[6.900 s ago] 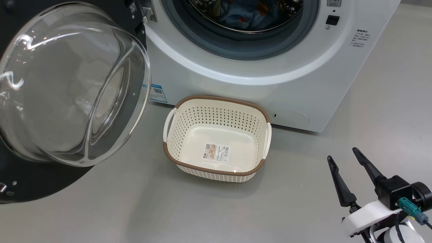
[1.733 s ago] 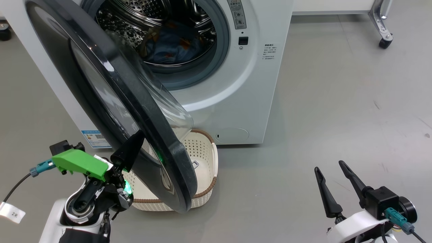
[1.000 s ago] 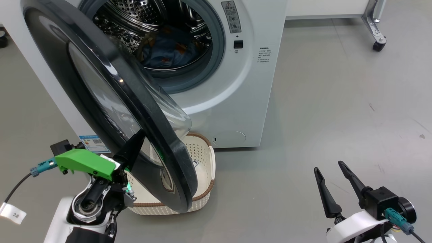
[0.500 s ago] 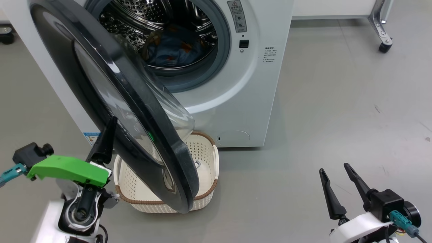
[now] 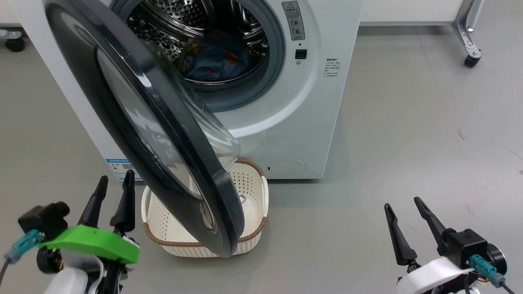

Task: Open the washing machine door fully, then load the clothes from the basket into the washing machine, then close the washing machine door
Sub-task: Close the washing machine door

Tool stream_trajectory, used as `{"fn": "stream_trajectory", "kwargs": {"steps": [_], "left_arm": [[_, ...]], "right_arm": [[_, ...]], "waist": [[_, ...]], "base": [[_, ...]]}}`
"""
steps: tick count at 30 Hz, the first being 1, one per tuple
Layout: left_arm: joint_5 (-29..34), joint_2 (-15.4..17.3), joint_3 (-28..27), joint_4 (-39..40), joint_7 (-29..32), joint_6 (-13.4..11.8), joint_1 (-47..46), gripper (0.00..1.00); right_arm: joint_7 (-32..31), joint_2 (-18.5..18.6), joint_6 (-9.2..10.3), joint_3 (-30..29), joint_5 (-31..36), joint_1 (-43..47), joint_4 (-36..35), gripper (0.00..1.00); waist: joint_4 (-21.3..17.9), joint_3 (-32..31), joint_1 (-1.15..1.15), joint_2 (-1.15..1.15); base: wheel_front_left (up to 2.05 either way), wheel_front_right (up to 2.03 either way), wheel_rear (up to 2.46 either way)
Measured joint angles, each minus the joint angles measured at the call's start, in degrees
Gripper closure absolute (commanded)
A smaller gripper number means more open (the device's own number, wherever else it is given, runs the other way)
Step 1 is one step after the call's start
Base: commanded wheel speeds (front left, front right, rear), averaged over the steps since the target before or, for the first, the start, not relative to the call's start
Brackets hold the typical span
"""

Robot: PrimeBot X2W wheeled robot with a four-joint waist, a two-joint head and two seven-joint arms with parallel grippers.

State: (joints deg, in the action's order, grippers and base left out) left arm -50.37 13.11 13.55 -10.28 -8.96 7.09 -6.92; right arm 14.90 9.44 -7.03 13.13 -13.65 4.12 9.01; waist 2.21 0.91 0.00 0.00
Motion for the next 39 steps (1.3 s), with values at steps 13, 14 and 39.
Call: {"fn": "stream_trajectory", "kwargs": {"steps": [13, 14, 39], "left_arm": [[14.49, 2.31, 3.93, -2.52, -5.30, -1.12, 3.81, 0.00], [15.81, 2.45, 4.43, -2.61, -5.31, -1.13, 4.02, 0.00], [27.73, -1.83, -0.86, -0.04, -5.32, -3.93, 9.56, 0.00]], "right_arm": [[0.00, 0.10, 0.00, -0.14, 0.01, 0.00, -0.01, 0.00], [0.00, 0.11, 0.00, -0.18, 0.02, 0.00, -0.01, 0.00], [0.00, 0.96, 0.00, -1.08, 0.02, 0.82, 1.40, 0.55]], "waist": [[-0.17, -0.15, 0.00, 0.00], [-0.22, -0.15, 0.00, 0.00], [-1.07, -0.37, 0.00, 0.00]], "base": [[0.00, 0.00, 0.00], [0.00, 0.00, 0.00], [0.00, 0.00, 0.00]]}}
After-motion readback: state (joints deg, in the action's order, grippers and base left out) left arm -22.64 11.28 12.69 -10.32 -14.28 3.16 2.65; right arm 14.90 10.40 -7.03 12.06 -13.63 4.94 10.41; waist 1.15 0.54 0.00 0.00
